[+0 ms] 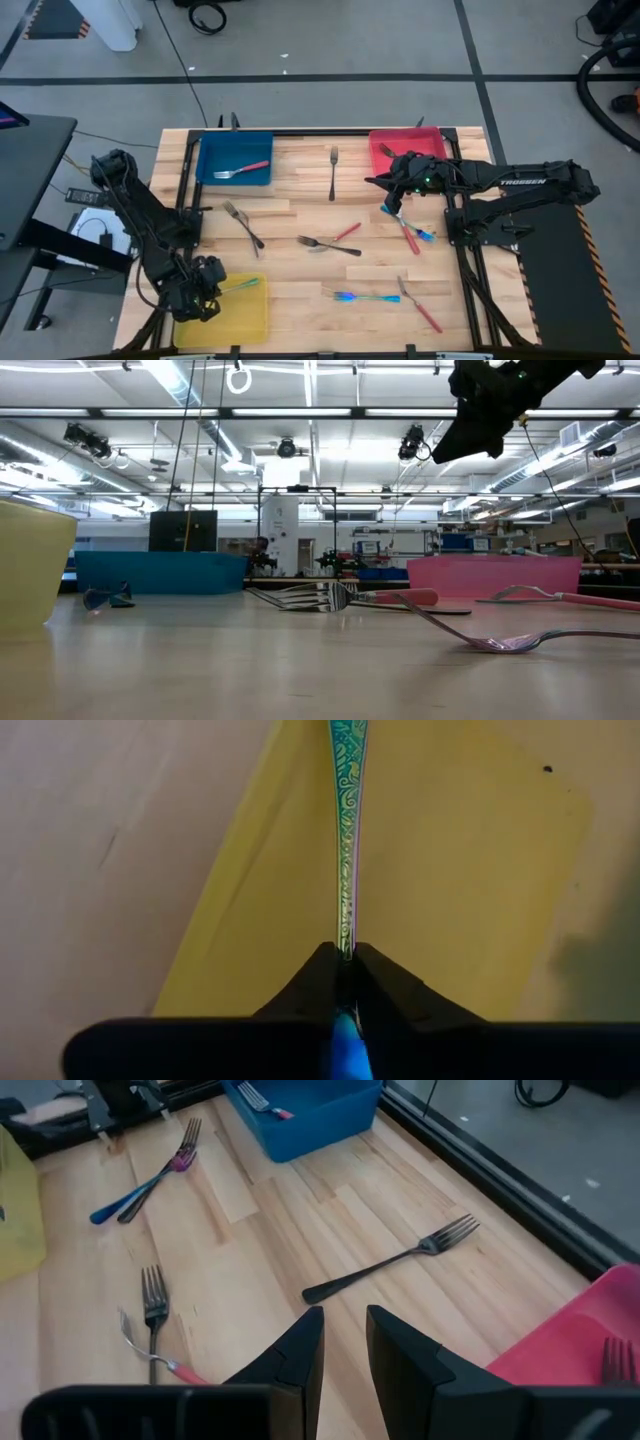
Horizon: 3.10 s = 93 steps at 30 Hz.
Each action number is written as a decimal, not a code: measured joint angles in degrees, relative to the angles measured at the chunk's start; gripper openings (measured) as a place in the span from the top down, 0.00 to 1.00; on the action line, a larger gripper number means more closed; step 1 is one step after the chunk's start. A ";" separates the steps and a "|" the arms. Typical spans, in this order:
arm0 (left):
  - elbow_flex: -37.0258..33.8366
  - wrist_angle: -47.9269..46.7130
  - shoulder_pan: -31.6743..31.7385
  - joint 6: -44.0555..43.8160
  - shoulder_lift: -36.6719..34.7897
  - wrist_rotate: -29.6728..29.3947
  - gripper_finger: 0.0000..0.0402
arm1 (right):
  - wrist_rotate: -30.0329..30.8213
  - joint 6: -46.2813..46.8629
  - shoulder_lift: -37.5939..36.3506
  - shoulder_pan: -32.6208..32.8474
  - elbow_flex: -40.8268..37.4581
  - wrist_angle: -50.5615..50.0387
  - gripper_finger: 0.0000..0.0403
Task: Sort silverware by color (type)
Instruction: Put the blue fork into the yellow bin, then put the red fork into the blue bin
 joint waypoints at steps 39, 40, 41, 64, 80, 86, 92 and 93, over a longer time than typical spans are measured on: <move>10.52 -0.66 35.52 58.54 -4.87 2.78 0.71 | -11.18 -21.22 17.51 2.55 -0.02 25.82 0.78; 10.59 0.48 37.70 60.89 -4.87 2.75 0.71 | -9.95 -22.24 17.49 2.36 -0.02 26.81 0.78; 10.60 1.80 39.88 62.81 -4.87 2.74 0.71 | -8.84 -22.92 17.49 2.19 -0.02 28.40 0.78; 10.54 39.19 53.29 88.70 12.22 8.68 0.71 | -7.56 -22.03 17.44 0.76 -0.02 33.99 0.78; 10.54 46.55 51.89 82.57 23.71 10.64 0.70 | -7.52 -17.57 17.88 0.76 -0.02 32.98 0.78; 10.58 48.28 52.38 78.88 24.76 10.58 0.70 | -7.52 -17.57 17.88 0.76 -0.02 32.98 0.78; 10.58 49.63 52.98 75.90 27.29 10.55 0.70 | -7.84 -16.70 17.88 0.89 -0.02 32.71 0.78; 10.59 49.71 52.98 75.30 27.89 10.56 0.70 | -7.87 -16.16 17.88 0.96 -0.02 32.58 0.78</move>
